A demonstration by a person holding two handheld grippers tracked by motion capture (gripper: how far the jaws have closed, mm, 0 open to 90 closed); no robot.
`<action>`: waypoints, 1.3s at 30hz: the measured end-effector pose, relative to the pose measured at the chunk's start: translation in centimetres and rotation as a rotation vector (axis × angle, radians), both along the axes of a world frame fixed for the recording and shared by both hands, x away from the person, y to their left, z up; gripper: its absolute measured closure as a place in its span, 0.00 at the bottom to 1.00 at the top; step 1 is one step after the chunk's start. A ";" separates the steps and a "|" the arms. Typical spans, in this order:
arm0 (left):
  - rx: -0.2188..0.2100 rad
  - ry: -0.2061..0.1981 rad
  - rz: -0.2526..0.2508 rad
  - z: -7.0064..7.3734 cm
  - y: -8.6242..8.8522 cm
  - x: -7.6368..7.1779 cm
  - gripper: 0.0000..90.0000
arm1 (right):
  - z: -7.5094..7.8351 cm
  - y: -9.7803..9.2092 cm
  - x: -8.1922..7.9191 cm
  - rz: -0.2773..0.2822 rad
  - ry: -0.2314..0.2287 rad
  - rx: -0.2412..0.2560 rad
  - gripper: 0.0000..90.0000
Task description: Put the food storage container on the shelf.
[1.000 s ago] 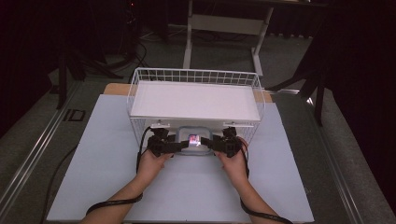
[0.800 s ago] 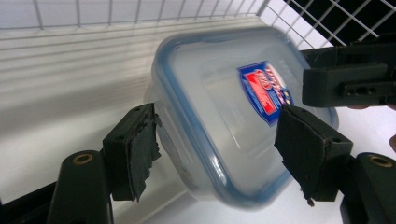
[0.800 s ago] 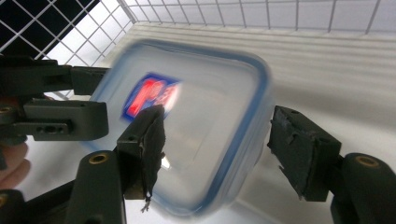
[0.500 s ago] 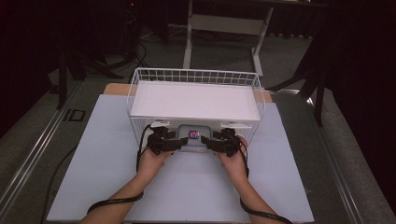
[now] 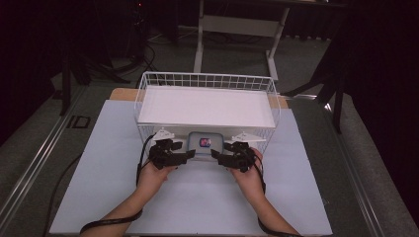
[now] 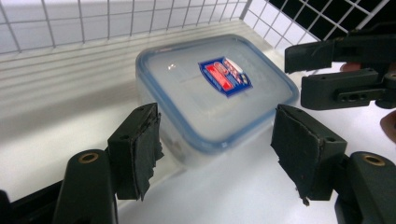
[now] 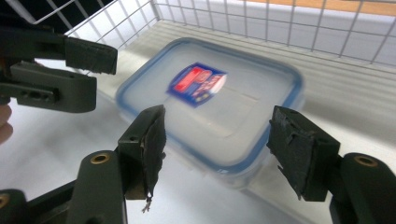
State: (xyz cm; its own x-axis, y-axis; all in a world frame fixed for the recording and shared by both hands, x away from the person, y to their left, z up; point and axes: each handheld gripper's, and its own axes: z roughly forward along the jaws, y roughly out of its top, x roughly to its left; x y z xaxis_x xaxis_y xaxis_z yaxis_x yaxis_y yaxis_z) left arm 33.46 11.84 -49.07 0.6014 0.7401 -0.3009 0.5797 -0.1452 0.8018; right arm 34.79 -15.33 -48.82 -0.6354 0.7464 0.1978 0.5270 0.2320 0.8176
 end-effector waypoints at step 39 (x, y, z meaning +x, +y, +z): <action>0.006 -0.161 -0.094 -1.8 3.2 -7.7 0.14 | -1.7 3.0 -2.1 0.047 0.010 -0.094 1.00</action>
State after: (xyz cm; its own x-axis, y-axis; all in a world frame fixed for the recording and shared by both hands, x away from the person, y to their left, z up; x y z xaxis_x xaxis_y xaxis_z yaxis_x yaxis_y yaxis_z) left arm 25.78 15.08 -50.85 0.7081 0.6799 -0.1906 0.4275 -0.1980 0.8821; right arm 32.70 -12.29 -50.52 -0.6687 0.7312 0.1349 0.5215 0.3318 0.7861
